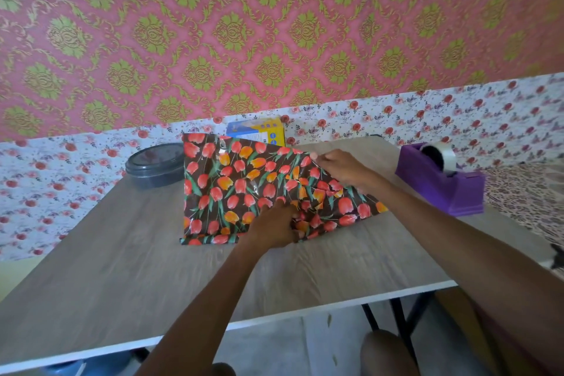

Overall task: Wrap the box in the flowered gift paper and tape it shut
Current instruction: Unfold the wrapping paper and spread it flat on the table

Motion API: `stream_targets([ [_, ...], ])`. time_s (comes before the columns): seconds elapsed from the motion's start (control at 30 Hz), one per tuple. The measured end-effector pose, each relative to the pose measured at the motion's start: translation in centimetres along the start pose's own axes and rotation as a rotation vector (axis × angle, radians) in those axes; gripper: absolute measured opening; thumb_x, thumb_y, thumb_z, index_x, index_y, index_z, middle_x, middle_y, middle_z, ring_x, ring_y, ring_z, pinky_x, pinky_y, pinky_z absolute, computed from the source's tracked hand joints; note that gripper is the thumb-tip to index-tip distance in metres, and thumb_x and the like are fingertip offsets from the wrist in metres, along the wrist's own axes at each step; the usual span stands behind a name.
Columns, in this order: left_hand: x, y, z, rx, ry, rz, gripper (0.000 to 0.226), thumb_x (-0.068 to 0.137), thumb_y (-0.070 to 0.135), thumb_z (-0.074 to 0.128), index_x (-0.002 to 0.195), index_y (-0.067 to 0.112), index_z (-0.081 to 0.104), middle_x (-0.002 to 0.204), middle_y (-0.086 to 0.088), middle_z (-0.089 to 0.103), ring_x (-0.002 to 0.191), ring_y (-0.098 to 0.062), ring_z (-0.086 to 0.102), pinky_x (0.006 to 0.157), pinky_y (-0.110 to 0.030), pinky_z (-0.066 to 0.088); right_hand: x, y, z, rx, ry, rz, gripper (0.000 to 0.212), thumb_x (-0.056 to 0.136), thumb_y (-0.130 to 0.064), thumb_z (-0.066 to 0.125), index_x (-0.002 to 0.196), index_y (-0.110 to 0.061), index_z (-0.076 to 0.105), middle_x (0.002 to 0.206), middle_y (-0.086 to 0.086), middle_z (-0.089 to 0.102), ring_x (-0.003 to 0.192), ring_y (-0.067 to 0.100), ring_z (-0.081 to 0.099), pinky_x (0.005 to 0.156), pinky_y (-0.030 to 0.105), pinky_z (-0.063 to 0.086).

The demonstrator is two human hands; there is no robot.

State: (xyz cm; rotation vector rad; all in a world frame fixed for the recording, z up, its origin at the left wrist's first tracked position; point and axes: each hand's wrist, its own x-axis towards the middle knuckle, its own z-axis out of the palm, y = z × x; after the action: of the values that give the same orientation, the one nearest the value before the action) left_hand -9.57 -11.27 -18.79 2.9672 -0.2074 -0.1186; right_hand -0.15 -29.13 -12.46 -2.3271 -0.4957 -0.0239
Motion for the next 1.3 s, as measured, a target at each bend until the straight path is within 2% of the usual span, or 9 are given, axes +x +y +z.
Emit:
stream_targets([
  [0.13,-0.2,0.5,-0.6,0.010,0.043,0.059,0.086,0.087,0.027,0.072,0.153,0.027,0.017,0.143,-0.017,0.037,0.120,-0.036,0.051,0.089,-0.040,0.048,-0.2,0.9,-1.1,0.140,0.205,-0.057,0.002,0.086,-0.010,0.073,0.088,-0.010,0.074,0.085,0.005,0.074,0.071,0.009,0.066,0.073,0.020,0.052],
  [0.33,0.5,0.9,-0.5,0.070,0.008,0.112,0.079,0.088,0.019,0.067,0.154,0.030,0.024,0.137,-0.019,0.046,0.113,-0.035,0.055,0.087,-0.041,0.051,-1.3,-0.4,-2.1,0.617,-0.026,0.064,0.053,0.105,-0.046,0.030,0.114,-0.009,0.067,0.099,0.010,0.075,0.086,0.022,0.071,0.073,0.029,0.055],
  [0.43,0.6,1.0,-0.5,0.084,0.023,0.131,0.073,0.088,0.023,0.066,0.152,0.025,0.031,0.142,-0.016,0.046,0.125,-0.035,0.049,0.095,-0.037,0.047,-1.5,0.2,-2.1,0.312,-0.030,0.026,0.045,0.100,-0.049,0.046,0.103,-0.010,0.068,0.090,0.006,0.074,0.080,0.022,0.069,0.065,0.022,0.049],
  [0.53,0.4,1.2,-0.4,0.134,0.105,0.056,0.075,0.085,0.029,0.068,0.150,0.028,0.030,0.143,-0.011,0.040,0.130,-0.037,0.042,0.102,-0.050,0.043,-1.8,2.4,-2.1,-0.139,-0.068,-0.077,0.026,0.083,-0.040,0.074,0.078,-0.016,0.066,0.075,-0.007,0.065,0.073,0.014,0.065,0.064,0.021,0.047],
  [0.63,0.8,2.5,-0.2,0.025,0.183,0.150,0.056,0.091,0.015,0.059,0.144,0.018,0.042,0.141,-0.009,0.044,0.129,-0.032,0.044,0.102,-0.044,0.042,-2.9,4.2,-1.8,-0.284,-0.117,-0.021,0.020,0.071,-0.035,0.086,0.084,-0.026,0.075,0.075,-0.018,0.064,0.079,0.009,0.067,0.075,0.027,0.055],
  [0.83,1.6,4.7,0.9,-0.194,0.106,0.390,0.043,0.102,0.027,0.044,0.144,0.018,0.045,0.142,-0.007,0.049,0.129,-0.025,0.045,0.105,-0.036,0.038,-3.3,5.7,-0.1,-0.448,0.035,-0.019,0.010,0.079,-0.026,0.077,0.072,-0.033,0.076,0.085,-0.003,0.073,0.075,0.021,0.068,0.066,0.027,0.053],
  [0.97,2.1,4.7,3.0,0.055,0.041,0.362,0.053,0.104,0.047,0.026,0.154,0.028,0.025,0.159,-0.002,0.027,0.143,-0.024,0.029,0.117,-0.041,0.026,-3.4,6.1,-0.4,-0.592,0.125,-0.033,0.015,0.085,-0.016,0.068,0.076,-0.026,0.074,0.085,-0.002,0.072,0.076,0.022,0.069,0.063,0.026,0.049],
  [1.17,1.8,5.7,1.4,-0.056,-0.099,0.233,0.052,0.104,0.049,0.028,0.146,0.023,0.043,0.156,-0.002,0.035,0.142,-0.025,0.033,0.116,-0.036,0.026,0.7,1.2,-7.0,-0.865,0.368,-0.033,0.015,0.085,-0.005,0.064,0.099,-0.008,0.069,0.091,0.011,0.067,0.086,0.029,0.067,0.074,0.036,0.053],
  [1.3,1.3,6.0,0.9,-0.072,-0.122,0.207,0.054,0.103,0.051,0.028,0.148,0.022,0.040,0.156,-0.002,0.034,0.143,-0.024,0.032,0.113,-0.034,0.024,2.1,-0.1,-8.3,-0.615,0.153,-0.004,0.011,0.089,-0.008,0.065,0.100,-0.006,0.069,0.097,0.014,0.069,0.086,0.029,0.069,0.082,0.039,0.055],
])
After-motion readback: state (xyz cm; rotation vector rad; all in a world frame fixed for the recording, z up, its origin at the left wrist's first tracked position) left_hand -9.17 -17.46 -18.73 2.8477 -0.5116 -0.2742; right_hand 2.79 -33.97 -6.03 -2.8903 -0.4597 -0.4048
